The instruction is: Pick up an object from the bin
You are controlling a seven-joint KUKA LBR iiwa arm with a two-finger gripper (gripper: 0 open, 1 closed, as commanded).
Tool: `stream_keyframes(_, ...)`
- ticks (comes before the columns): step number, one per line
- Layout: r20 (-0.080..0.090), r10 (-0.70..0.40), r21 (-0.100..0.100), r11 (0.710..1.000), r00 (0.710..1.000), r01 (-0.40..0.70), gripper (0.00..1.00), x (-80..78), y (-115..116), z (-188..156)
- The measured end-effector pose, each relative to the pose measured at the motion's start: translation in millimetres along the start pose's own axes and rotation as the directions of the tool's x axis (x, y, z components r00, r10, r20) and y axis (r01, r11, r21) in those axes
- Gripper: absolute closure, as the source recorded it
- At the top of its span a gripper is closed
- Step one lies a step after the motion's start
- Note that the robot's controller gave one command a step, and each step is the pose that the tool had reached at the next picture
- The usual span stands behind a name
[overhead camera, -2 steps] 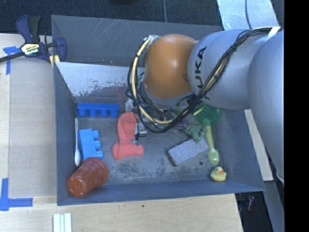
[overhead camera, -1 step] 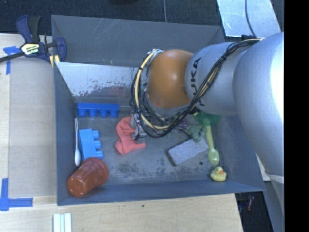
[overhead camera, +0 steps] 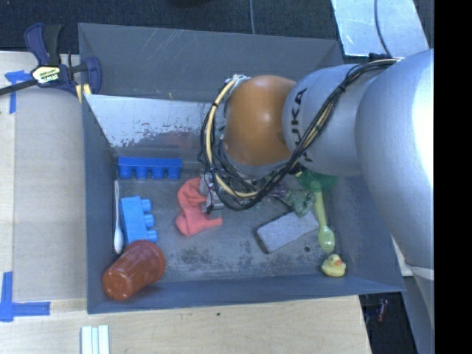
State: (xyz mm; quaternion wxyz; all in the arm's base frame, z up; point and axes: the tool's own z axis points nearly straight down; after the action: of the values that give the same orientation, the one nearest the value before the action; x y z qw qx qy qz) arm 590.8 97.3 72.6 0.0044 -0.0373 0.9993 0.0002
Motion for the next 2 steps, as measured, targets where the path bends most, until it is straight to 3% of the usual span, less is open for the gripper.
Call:
stream_keyframes(1,0.0,-0.04,0.0,0.999,0.999,0.04,0.0,1.1,39,-127)
stream_keyframes(2,0.007,-0.048,-0.001,0.999,0.999,0.048,0.0,-0.3,48,-155)
